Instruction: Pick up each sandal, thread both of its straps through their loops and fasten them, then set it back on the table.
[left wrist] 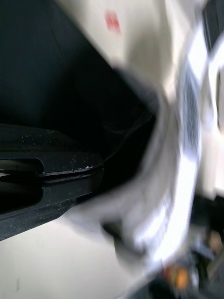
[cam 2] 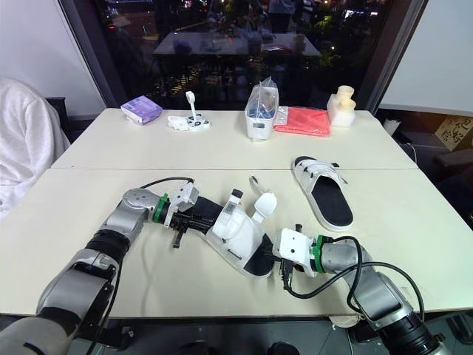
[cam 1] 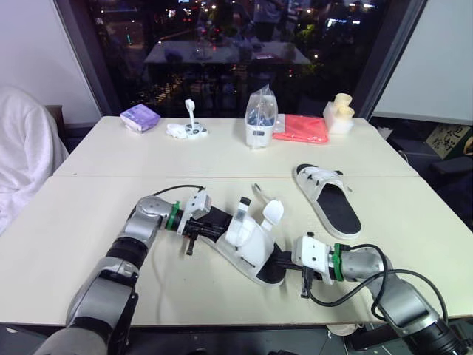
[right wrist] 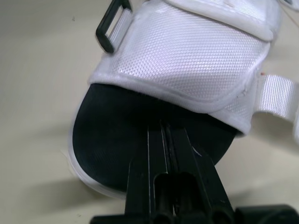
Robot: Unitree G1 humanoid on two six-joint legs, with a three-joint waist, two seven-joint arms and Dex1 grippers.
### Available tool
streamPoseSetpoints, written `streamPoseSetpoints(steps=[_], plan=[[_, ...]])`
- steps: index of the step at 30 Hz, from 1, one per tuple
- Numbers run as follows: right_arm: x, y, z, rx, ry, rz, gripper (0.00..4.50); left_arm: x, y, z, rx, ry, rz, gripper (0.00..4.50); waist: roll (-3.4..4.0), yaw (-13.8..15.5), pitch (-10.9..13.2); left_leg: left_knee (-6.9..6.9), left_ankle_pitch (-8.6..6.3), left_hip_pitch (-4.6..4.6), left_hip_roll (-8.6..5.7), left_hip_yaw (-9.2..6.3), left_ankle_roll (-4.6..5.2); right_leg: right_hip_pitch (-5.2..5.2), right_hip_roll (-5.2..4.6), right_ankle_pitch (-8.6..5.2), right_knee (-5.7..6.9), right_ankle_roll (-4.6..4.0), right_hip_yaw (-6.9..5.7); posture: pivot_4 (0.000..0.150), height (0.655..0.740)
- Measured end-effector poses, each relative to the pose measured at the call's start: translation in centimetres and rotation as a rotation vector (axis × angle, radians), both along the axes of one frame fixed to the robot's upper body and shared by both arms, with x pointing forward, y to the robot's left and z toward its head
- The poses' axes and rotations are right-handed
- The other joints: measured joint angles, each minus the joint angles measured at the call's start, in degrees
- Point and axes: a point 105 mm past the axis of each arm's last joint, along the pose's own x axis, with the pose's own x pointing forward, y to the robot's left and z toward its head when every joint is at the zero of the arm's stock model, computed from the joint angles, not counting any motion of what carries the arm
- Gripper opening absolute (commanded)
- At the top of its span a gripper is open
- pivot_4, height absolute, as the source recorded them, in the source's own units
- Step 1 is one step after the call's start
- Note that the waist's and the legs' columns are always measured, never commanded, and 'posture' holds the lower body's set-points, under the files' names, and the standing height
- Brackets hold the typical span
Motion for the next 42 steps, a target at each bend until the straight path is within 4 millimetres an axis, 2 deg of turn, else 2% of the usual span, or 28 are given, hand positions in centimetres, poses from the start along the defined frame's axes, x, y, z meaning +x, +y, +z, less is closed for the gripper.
streamPoseSetpoints(steps=[8, 21, 23, 28, 32, 35, 40, 42], plan=[[-0.4, 0.9, 0.1, 0.118, 0.105, -0.031, 0.0, -2.7, 0.2, 0.7, 0.003, 0.119, -0.06, 0.01, 0.06, 0.0, 0.0, 0.0, -0.01, -0.03, 0.04, -0.01, 0.01, -0.09, 0.03, 0.0, 0.07, 0.0, 0.01, 0.15, 0.74], [-0.1, 1.4, 0.6, 0.184, 0.14, -0.024, 0.0, -6.6, -0.5, 1.9, -0.019, 0.253, -0.114, 0.01, 0.1, -0.1, 0.1, 0.0, 0.0, -0.05, 0.05, -0.01, 0.01, -0.12, 0.07, -0.01, 0.08, 0.01, 0.02, 0.15, 0.74], [-0.1, 1.4, 0.6, 0.182, 0.141, -0.02, 0.0, -6.9, -0.3, 1.5, 0.001, 0.226, -0.118, 0.01, 0.1, -0.1, 0.1, 0.0, 0.0, -0.05, 0.05, -0.01, 0.01, -0.12, 0.07, -0.01, 0.08, 0.0, 0.02, 0.15, 0.74], [-0.7, 1.8, -0.2, 0.175, 0.172, -0.003, 0.0, -6.5, 1.7, -1.0, 0.114, 0.131, -0.072, 0.01, 0.12, -0.1, 0.1, -0.01, 0.0, -0.05, 0.06, -0.01, 0.0, -0.15, 0.06, -0.02, 0.07, -0.01, 0.02, 0.15, 0.74], [-0.7, 1.9, -0.2, 0.167, 0.166, -0.002, 0.0, -6.1, 2.4, -1.4, 0.14, 0.105, -0.033, 0.01, 0.12, -0.1, 0.1, -0.01, 0.0, -0.05, 0.07, -0.01, 0.0, -0.15, 0.05, -0.02, 0.07, -0.01, 0.02, 0.15, 0.74], [-0.8, 2.0, -0.2, 0.166, 0.161, 0.0, 0.0, -5.6, 3.3, -0.3, 0.108, 0.12, 0.032, 0.01, 0.12, -0.1, 0.1, -0.01, -0.01, -0.05, 0.08, -0.01, 0.0, -0.17, 0.06, -0.02, 0.07, -0.01, 0.02, 0.15, 0.74], [-0.8, 1.9, -0.2, 0.16, 0.149, 0.004, 0.0, -5.2, 4.7, 3.7, -0.046, 0.215, 0.182, 0.01, 0.13, -0.2, 0.1, -0.02, 0.0, -0.05, 0.09, -0.01, 0.0, -0.16, 0.07, -0.01, 0.08, 0.02, 0.02, 0.15, 0.74], [-0.9, 2.0, -0.3, 0.156, 0.145, 0.007, 0.0, -5.2, 5.2, 4.2, -0.064, 0.244, 0.227, 0.55, 0.13, -0.2, 0.1, -0.02, 0.0, -0.04, 0.08, 0.0, 0.0, -0.14, 0.08, -0.01, 0.09, 0.02, 0.02, 0.15, 0.74]])
